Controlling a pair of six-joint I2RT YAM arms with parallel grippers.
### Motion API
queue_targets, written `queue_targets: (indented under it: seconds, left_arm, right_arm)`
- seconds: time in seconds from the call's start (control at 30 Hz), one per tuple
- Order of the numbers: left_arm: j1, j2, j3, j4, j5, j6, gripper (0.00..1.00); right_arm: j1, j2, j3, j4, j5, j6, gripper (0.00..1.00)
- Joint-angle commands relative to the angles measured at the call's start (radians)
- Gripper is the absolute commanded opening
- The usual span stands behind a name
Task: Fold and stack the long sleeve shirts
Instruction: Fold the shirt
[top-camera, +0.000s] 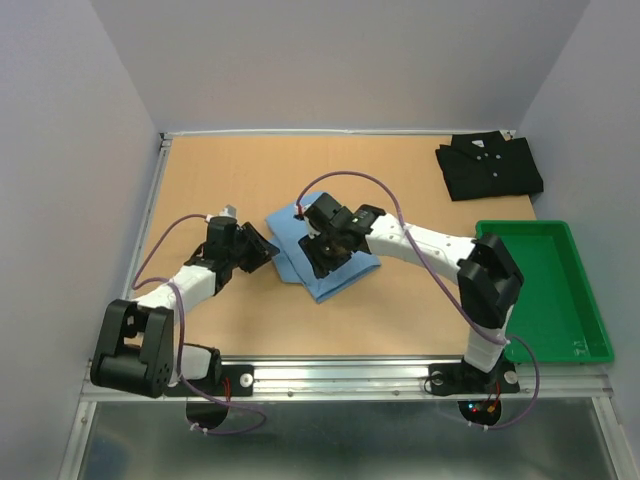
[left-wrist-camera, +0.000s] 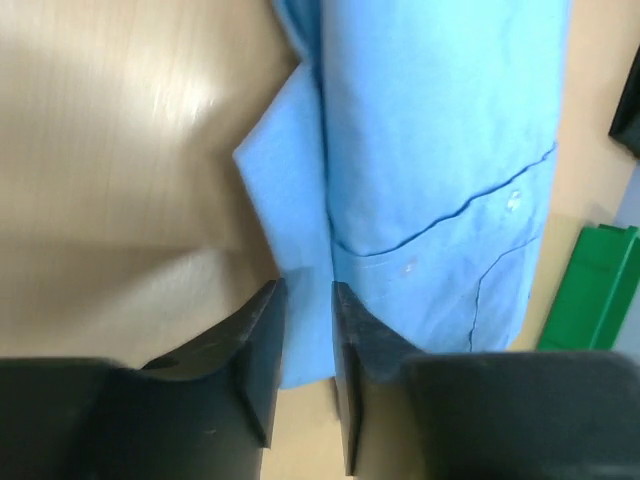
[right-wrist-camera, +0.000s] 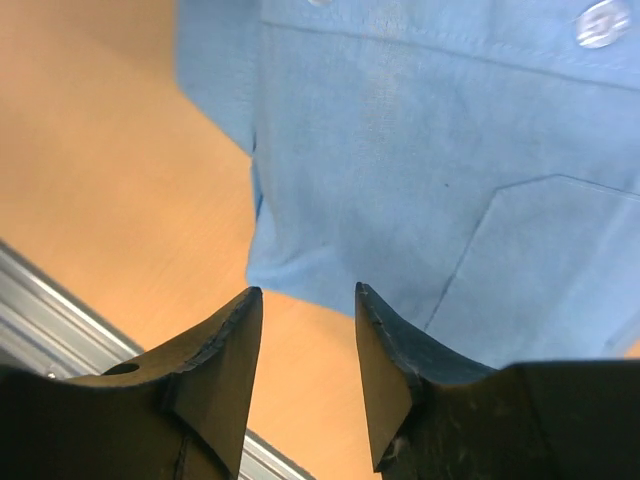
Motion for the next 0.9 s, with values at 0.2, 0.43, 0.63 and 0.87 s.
queue_targets:
  seconds: [0.2,0.43,0.63,0.87]
  left_arm:
    - [0.001,-0.240,0.128,-0.254,-0.139,0.084,0.66]
    - [0.000,-0.119,0.275,-0.154,-0.108,0.084,0.60]
    - [-0.026,0.095,0.430,-0.050,-0.048,0.079,0.49]
    - [-0.048,0.270,0.404,0.071,0.012,0.010,0.38]
  right_arm:
    - [-0.095,-0.198,0.023,0.078,-0.085,0.010,0.51]
    - [-0.205,-0.283,-0.118,0.273,-0.300,0.091,0.51]
    - [-0.368,-0.346,-0.308,0.497,-0.477,0.212,0.49]
    - [-0.463,-0.300,-0.457,0.687,-0.584,0.307,0.46]
